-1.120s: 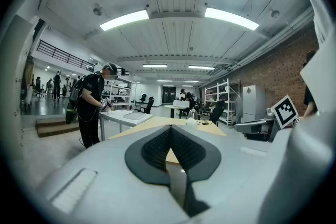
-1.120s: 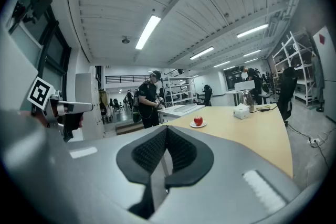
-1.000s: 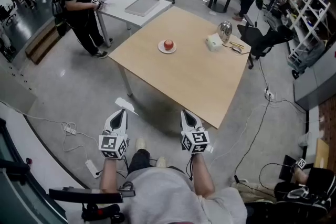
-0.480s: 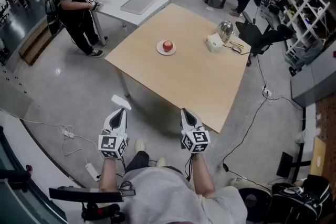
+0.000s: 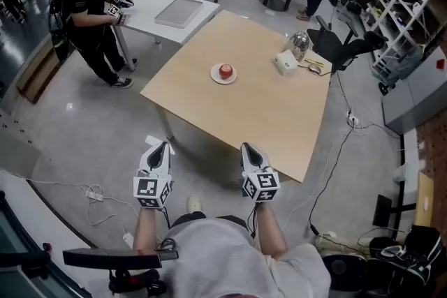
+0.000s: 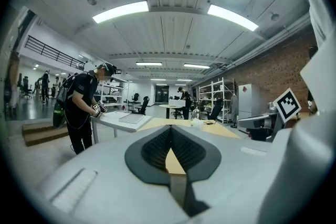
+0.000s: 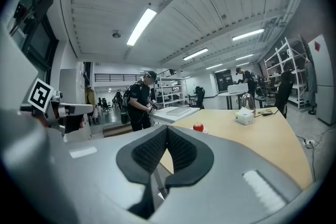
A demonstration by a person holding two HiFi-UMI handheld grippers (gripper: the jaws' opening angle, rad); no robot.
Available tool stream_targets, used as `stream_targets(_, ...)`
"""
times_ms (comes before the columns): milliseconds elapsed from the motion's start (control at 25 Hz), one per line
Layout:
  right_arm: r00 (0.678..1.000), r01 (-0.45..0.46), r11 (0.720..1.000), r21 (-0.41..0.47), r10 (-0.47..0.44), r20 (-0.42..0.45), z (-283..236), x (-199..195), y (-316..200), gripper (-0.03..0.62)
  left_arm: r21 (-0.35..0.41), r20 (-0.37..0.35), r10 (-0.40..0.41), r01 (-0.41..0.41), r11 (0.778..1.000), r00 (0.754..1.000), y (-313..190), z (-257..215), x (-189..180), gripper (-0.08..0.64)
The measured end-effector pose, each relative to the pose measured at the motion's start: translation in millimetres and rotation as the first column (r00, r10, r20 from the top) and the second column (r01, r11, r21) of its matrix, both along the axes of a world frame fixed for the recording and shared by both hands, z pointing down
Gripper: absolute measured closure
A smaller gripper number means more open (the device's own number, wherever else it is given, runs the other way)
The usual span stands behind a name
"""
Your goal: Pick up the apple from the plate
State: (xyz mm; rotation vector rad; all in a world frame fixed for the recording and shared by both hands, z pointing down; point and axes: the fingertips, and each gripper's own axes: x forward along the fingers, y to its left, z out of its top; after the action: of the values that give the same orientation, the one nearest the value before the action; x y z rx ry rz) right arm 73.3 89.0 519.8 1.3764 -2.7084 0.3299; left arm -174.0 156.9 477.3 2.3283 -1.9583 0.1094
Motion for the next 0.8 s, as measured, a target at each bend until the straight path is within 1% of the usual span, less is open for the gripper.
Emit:
stream_targets(160, 0.999, -0.042, 0.999, -0.003, 0.042, -0.008, 2.7, -15.5, -5.5, 0.586, -0.003, -0.002, 0.04, -0.04, 0.999, 0.999, -8.9, 4.8, -19.5, 0.54)
stream_targets(320, 0.996, -0.089, 0.996, -0.017, 0.089, -0.004, 5.4, -22.7, -7.5, 0.586, -0.011, -0.017, 0.055, -0.056, 0.998, 0.998, -17.1, 9.9, -36.6, 0.54)
stream_targets(600, 0.992, -0.116, 0.993, -0.017, 0.115, -0.046, 7.7, -27.3, -16.9, 0.586, -0.012, -0.025, 0.089, -0.089, 0.996, 0.996, -33.2, 17.0, -43.8, 0.54)
stream_targets(800, 0.993, -0.106, 0.994, -0.01, 0.105, -0.058, 6.1, -38.4, -31.4, 0.586, -0.018, -0.034, 0.088, -0.088, 0.996, 0.996, -46.6, 19.9, -50.4, 0.54)
